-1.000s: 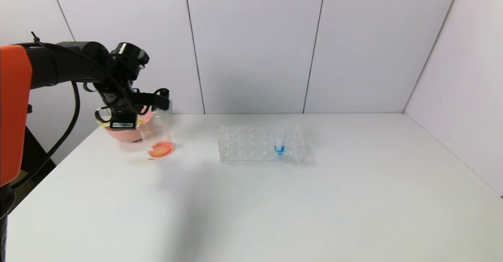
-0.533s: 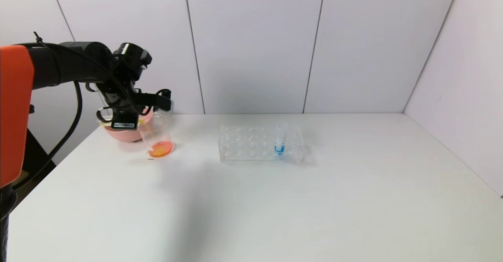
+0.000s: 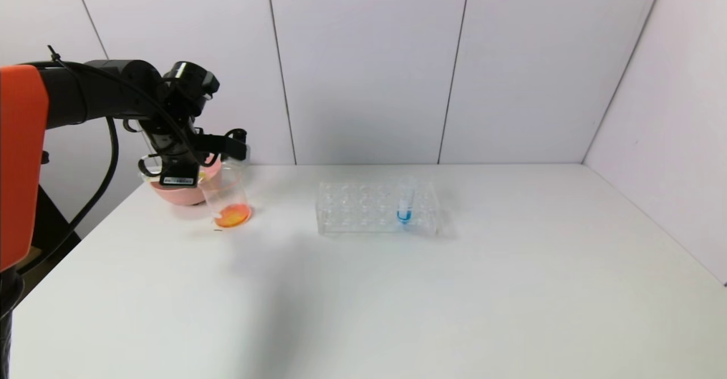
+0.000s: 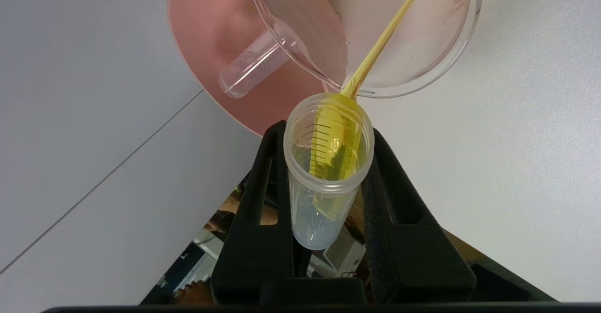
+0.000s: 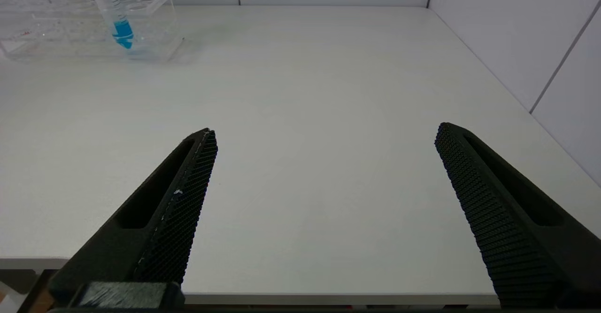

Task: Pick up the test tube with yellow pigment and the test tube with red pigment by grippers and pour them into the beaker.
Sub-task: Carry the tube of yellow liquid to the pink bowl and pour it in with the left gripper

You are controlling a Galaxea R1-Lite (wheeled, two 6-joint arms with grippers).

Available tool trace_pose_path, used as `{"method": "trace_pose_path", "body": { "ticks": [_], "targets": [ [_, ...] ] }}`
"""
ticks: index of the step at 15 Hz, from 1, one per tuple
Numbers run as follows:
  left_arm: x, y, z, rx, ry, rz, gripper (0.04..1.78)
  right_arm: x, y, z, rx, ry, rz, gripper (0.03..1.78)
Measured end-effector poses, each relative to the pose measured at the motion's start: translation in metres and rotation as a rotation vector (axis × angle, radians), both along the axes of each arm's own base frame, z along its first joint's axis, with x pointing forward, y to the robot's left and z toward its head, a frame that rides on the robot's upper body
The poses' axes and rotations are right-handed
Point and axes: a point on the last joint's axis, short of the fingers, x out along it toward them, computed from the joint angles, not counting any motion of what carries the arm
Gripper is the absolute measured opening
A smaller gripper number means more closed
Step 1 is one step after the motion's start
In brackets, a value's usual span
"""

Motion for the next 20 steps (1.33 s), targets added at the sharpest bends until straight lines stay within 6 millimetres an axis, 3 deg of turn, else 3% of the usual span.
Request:
{"method": "trace_pose_path", "body": {
  "ticks": [20],
  "targets": [
    [-0.002,-0.010,0.002,0.079,-0.018,0.026,0.44,0.000,0.000,0.000,0.000,0.000,0.000,1.70]
  ]
}}
